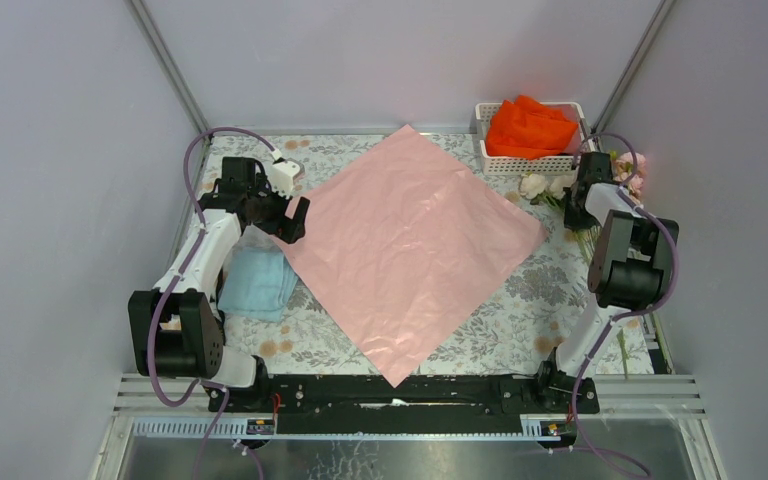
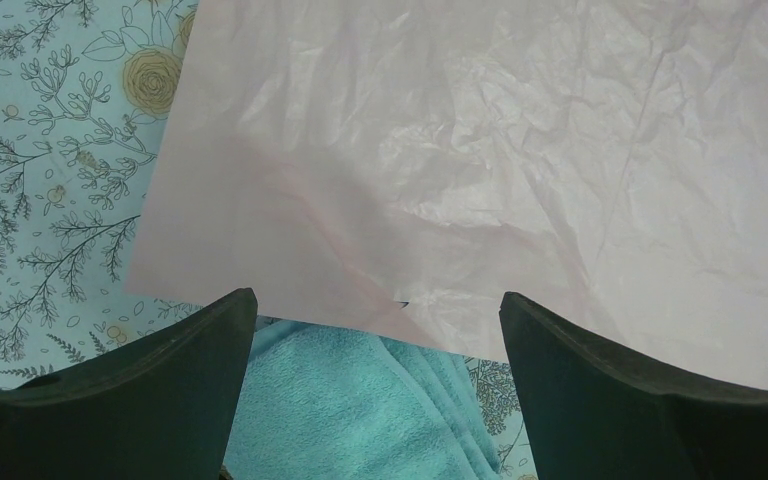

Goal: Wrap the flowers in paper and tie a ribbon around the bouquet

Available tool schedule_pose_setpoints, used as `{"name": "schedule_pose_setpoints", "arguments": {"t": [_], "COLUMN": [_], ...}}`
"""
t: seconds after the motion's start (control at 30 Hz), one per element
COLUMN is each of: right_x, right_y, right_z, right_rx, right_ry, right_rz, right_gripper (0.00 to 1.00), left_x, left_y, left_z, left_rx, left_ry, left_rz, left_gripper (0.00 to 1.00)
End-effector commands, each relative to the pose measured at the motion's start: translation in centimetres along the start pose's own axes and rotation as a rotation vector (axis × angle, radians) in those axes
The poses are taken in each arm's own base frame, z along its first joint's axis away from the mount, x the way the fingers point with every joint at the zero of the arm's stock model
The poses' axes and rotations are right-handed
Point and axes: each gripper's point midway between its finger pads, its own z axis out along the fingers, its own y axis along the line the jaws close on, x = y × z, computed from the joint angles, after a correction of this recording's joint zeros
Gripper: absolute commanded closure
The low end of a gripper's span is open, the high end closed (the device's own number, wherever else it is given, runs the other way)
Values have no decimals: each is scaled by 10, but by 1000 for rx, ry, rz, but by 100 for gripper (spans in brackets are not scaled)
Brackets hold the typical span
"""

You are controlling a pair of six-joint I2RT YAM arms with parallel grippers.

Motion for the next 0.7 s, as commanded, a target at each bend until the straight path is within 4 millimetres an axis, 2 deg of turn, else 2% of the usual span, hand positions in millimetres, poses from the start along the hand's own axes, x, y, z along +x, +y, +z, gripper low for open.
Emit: {"name": "schedule_pose_setpoints", "arguments": {"t": [0.0, 0.27, 0.43, 0.57, 0.67], "right_x": [-56, -104, -119, -127, -134], "right_y": [-16, -46, -59, -66, -59], "right_z": [-57, -172, -239, -283, -315], "right_rx": [30, 75, 70, 57, -27], "right_ry": [-211, -557, -745, -845, -903], "right_rz": [89, 257, 344, 388, 423], "right_gripper": [100, 100, 100, 100, 100], "left_x": [-14, -16, -18, -17, -17], "left_y": [1, 3, 1, 1, 1], "left_z": [-6, -12, -16, -19, -20], "left_rx": [-14, -30, -34, -41, -48], "left_ry": [-46, -52, -59, -62, -62], "left_rz": [10, 18, 22, 25, 28], "left_gripper": [1, 1, 1, 1, 1]}}
